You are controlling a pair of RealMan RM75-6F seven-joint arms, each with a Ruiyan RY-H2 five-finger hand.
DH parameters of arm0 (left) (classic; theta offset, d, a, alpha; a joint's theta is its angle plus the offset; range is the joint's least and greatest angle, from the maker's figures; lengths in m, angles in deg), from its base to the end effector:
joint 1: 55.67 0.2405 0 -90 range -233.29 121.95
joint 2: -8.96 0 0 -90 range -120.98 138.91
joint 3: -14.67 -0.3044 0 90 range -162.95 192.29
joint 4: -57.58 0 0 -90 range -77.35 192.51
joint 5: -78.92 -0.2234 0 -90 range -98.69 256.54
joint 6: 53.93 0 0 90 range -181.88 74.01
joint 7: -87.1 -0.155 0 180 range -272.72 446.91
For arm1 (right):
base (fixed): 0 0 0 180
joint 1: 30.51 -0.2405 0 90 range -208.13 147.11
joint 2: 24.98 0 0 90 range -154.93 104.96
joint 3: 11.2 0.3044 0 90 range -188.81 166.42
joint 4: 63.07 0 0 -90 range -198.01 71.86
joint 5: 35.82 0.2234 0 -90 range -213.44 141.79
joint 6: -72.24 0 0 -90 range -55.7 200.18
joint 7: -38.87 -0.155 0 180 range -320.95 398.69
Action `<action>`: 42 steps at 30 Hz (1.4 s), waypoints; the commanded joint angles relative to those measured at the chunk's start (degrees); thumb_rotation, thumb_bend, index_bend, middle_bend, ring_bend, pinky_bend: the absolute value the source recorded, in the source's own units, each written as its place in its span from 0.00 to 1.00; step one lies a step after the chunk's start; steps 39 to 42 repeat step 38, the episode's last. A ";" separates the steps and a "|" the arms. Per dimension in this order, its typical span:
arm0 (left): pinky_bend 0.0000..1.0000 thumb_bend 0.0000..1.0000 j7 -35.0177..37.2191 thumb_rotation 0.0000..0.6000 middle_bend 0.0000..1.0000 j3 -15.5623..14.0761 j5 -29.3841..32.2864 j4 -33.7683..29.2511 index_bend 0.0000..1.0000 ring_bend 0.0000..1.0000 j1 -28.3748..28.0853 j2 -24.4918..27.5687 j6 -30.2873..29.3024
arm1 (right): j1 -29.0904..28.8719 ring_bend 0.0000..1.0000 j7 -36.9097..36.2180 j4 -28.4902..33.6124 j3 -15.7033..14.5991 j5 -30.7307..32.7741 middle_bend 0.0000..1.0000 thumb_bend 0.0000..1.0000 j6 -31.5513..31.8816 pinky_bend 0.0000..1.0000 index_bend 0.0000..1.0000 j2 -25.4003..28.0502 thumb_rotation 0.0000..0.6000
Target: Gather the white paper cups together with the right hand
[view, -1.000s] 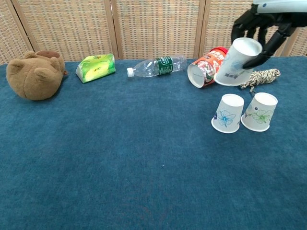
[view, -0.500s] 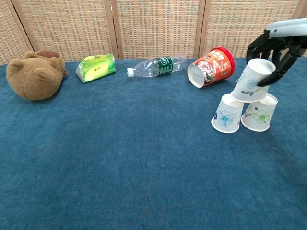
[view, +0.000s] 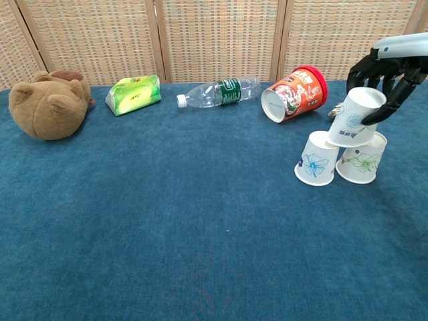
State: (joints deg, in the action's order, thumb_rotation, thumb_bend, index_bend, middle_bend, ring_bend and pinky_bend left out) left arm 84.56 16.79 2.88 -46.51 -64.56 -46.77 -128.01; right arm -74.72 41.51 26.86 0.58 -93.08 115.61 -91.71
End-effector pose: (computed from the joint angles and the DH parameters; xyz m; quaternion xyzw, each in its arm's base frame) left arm -0.3456 0.2103 0.1793 -0.5954 -0.4689 -0.3251 0.5656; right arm -0.2176 -0.4297 0.0983 0.6954 -0.4641 0.3453 0.4264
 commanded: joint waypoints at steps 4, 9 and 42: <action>0.00 0.16 0.51 1.00 0.00 0.07 -0.01 0.15 0.00 0.00 -0.06 0.12 0.07 | -0.24 0.45 -0.82 -0.44 0.03 -0.36 0.44 0.35 -0.71 0.54 0.38 -0.36 1.00; 0.00 0.16 0.72 1.00 0.00 0.04 -0.07 0.15 0.00 0.00 -0.02 0.22 0.01 | -0.21 0.30 -0.50 -0.85 -0.31 -1.15 0.32 0.35 -0.53 0.36 0.29 -0.20 1.00; 0.00 0.16 0.75 1.00 0.00 -2.69 -8.13 -3.50 0.00 0.00 5.28 0.92 -9.68 | 34.29 0.00 -3.52 5.12 -13.57 -31.68 0.00 0.00 46.16 0.00 0.00 3.37 1.00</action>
